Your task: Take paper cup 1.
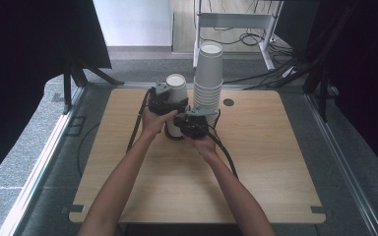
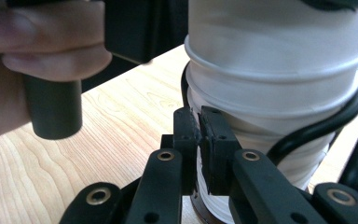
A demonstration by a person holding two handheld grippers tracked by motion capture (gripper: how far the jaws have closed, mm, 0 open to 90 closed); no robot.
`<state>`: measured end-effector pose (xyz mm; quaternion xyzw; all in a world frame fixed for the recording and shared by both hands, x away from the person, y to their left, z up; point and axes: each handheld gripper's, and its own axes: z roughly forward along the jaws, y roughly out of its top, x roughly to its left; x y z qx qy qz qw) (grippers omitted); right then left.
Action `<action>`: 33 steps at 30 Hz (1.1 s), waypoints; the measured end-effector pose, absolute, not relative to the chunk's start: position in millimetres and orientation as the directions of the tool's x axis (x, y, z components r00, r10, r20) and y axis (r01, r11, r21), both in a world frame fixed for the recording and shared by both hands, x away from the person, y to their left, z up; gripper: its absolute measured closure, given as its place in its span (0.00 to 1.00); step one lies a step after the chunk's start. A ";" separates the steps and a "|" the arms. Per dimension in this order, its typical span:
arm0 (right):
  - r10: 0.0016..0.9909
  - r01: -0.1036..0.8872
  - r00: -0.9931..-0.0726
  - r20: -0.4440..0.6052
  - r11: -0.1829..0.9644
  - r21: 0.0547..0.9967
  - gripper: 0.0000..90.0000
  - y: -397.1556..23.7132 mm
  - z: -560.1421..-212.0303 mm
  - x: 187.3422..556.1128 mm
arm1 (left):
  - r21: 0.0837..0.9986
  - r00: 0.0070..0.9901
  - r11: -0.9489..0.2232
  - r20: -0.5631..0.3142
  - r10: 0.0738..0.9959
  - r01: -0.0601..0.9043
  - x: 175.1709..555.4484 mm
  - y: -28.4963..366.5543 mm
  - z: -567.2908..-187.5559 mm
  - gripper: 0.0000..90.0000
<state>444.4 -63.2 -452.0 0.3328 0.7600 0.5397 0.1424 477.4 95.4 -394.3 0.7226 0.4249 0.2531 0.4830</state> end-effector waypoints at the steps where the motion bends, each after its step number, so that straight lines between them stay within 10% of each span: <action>1: 0.660 0.352 -0.738 0.143 0.196 0.915 0.94 -63.2 -452.0 444.4 | 0.913 0.511 -0.172 -0.045 0.859 0.370 477.4 95.4 -394.3 0.15; 33: 0.667 0.308 -0.737 0.113 0.183 0.934 0.96 -63.5 -448.3 443.4 | 0.909 0.519 -0.164 -0.066 0.852 0.384 477.8 97.1 -402.6 0.10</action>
